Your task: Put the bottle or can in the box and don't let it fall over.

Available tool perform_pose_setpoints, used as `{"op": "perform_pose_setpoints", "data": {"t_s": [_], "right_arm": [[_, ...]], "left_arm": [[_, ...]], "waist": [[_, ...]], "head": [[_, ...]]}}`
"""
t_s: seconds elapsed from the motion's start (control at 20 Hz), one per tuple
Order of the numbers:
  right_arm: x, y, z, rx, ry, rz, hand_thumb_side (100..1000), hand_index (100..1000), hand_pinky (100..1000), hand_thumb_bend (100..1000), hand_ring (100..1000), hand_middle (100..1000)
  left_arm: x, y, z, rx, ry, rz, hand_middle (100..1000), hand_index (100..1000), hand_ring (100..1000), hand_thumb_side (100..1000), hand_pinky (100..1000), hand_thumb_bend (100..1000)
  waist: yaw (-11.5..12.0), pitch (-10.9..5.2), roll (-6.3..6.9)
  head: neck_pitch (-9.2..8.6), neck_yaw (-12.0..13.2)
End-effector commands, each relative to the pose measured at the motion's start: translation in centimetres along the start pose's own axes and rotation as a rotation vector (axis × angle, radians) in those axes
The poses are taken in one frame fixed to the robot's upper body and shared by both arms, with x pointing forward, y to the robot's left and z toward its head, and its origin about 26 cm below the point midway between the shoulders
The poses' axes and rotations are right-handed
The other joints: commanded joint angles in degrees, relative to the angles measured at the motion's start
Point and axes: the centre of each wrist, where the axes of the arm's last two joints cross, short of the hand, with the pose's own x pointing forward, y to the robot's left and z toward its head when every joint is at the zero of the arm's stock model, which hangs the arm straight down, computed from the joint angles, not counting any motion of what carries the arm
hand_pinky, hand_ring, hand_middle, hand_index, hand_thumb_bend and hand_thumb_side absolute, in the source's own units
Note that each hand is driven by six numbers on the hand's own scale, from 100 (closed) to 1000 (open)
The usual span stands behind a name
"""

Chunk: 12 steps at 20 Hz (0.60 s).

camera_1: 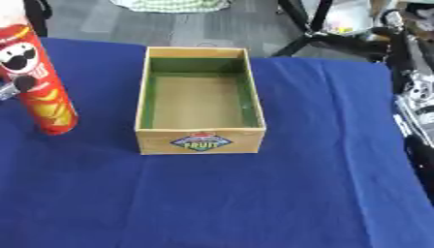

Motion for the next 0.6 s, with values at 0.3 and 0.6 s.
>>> {"op": "perform_pose_setpoints", "data": {"t_s": [0.3, 0.6], "right_arm": [[1.57, -0.61, -0.59, -0.006, -0.042, 0.005, 1000, 924, 789, 100, 804, 829], [1.48, -0.48, -0.58, -0.004, -0.039, 0.004, 1000, 925, 790, 100, 804, 829]], "left_arm": [[1.12, 1.06, -0.61, 0.041, -0.025, -0.015, 828, 931, 937, 744, 897, 833], [1.41, 0.91, -0.81, 0.043, -0.035, -0.003, 824, 922, 937, 749, 895, 844]], "waist": [[-0.32, -0.70, 0.03], [-0.30, -0.74, -0.05]], "head": [[-1.13, 0.37], [-1.23, 0.43]]}}
